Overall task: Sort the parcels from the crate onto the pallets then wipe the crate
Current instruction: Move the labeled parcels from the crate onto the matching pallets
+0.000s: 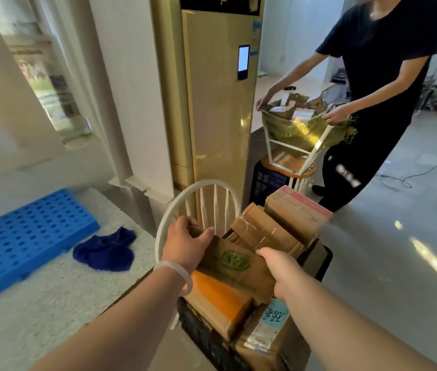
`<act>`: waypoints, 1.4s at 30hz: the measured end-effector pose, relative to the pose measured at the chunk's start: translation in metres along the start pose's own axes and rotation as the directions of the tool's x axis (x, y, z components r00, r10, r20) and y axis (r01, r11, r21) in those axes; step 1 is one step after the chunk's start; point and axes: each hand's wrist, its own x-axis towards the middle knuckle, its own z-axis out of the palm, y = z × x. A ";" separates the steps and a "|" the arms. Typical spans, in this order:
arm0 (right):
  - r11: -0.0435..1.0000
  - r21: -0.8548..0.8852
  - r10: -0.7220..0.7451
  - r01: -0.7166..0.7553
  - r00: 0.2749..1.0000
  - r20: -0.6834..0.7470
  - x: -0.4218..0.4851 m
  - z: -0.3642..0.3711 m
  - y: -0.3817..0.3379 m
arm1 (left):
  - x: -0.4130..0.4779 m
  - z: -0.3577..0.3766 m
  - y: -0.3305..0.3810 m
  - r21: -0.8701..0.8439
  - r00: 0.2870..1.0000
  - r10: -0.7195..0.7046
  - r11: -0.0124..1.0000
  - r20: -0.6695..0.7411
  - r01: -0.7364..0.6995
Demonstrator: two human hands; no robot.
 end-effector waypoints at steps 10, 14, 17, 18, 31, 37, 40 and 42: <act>0.979 -0.079 -0.168 0.190 0.959 0.227 -0.017 0.036 -0.001 | -0.025 -0.048 -0.032 -0.129 0.998 -0.059 0.990 -0.029 0.055; 0.958 -0.041 -0.268 0.283 0.940 0.210 -0.020 0.048 0.003 | -0.020 -0.060 -0.038 -0.193 0.979 -0.204 0.960 0.007 0.201; 0.945 -0.026 -0.313 0.325 0.928 0.203 -0.021 0.054 0.003 | -0.019 -0.067 -0.041 -0.256 0.975 -0.217 0.941 0.040 0.220; 0.938 -0.034 -0.331 0.344 0.922 0.200 -0.023 0.057 0.002 | -0.019 -0.071 -0.043 -0.273 0.977 -0.210 0.938 0.044 0.214; 0.657 -0.359 -0.590 0.663 0.749 0.303 -0.054 0.137 -0.011 | -0.014 -0.145 -0.076 -0.403 0.987 -0.137 0.902 0.083 0.158; 0.572 -0.429 -0.619 0.699 0.711 0.335 -0.074 0.189 -0.016 | -0.003 -0.211 -0.094 -0.325 0.997 -0.078 0.942 0.017 0.080; 0.475 -0.491 -0.637 0.730 0.670 0.380 -0.085 0.213 -0.028 | 0.004 -0.251 -0.103 -0.286 0.998 -0.059 0.956 0.031 0.065; 0.417 -0.515 -0.638 0.749 0.644 0.421 -0.088 0.231 -0.037 | 0.005 -0.277 -0.108 -0.250 0.998 -0.034 0.967 0.052 0.046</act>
